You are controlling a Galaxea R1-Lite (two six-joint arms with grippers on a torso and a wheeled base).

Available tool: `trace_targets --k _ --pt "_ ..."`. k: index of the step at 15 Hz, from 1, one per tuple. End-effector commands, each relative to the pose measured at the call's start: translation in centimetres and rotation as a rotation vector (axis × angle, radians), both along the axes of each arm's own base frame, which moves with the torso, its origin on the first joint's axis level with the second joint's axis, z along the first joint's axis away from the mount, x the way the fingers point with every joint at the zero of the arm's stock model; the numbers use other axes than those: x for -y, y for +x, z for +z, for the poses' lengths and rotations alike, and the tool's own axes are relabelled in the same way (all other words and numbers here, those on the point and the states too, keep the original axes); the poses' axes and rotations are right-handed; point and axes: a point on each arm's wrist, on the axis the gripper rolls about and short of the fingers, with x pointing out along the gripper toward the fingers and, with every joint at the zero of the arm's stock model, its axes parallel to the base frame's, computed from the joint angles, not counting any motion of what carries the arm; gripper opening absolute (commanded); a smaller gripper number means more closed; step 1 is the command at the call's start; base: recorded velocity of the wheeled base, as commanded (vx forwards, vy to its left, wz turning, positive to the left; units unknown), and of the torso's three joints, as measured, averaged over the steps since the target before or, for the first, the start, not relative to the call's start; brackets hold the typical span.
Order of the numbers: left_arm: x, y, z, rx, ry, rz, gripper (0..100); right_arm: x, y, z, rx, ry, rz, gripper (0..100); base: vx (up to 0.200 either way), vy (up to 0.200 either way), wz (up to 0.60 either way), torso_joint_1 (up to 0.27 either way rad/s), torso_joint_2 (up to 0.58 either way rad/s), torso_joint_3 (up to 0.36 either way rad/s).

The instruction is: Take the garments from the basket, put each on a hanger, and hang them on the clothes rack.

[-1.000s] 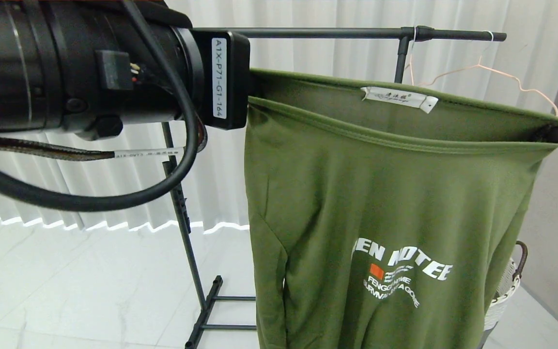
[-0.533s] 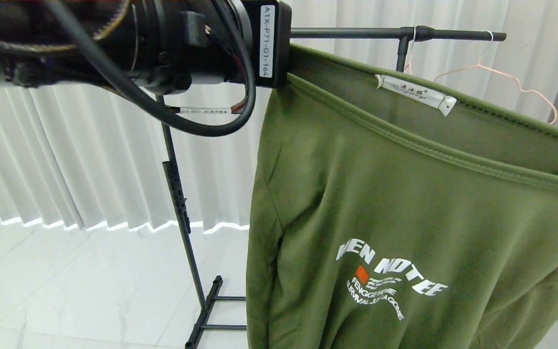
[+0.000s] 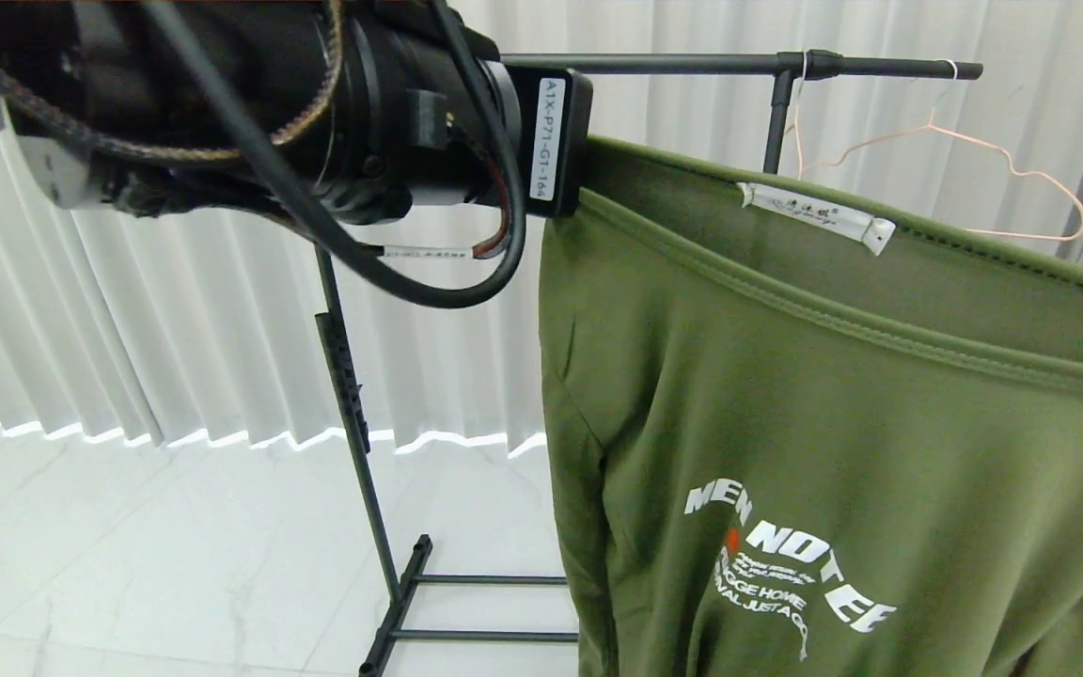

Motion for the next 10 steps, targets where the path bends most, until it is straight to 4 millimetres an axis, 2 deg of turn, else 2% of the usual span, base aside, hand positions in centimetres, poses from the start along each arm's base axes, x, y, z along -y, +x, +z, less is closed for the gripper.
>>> trace_targets --k 1,4,5,6,10 --pt "-1.9 -2.3 0.9 -0.033 -0.005 -0.011 0 -0.6 1.4 0.1 0.005 -0.011 -0.049 0 0.000 0.000 0.00 0.000 0.00 0.000" --pt "-5.2 -7.1 1.7 -0.154 -0.013 -0.134 0 -1.8 3.9 0.7 0.061 0.025 -0.087 0 0.000 0.000 0.00 0.000 0.00 0.000" --pt "-5.7 -7.8 1.7 -0.164 -0.008 -0.152 0 -2.0 4.4 0.8 0.074 0.033 -0.087 0 0.000 0.000 0.00 0.000 0.00 0.000" --pt "-6.9 -9.4 1.7 -0.173 0.000 -0.193 0 -2.8 5.7 1.1 0.105 0.055 -0.086 0 0.000 0.000 0.00 0.000 0.00 0.000" --pt "-7.9 -12.4 1.0 -0.186 0.023 -0.313 0 -5.1 8.6 1.7 0.194 0.118 -0.053 0 0.000 0.000 0.00 0.000 0.00 0.000"
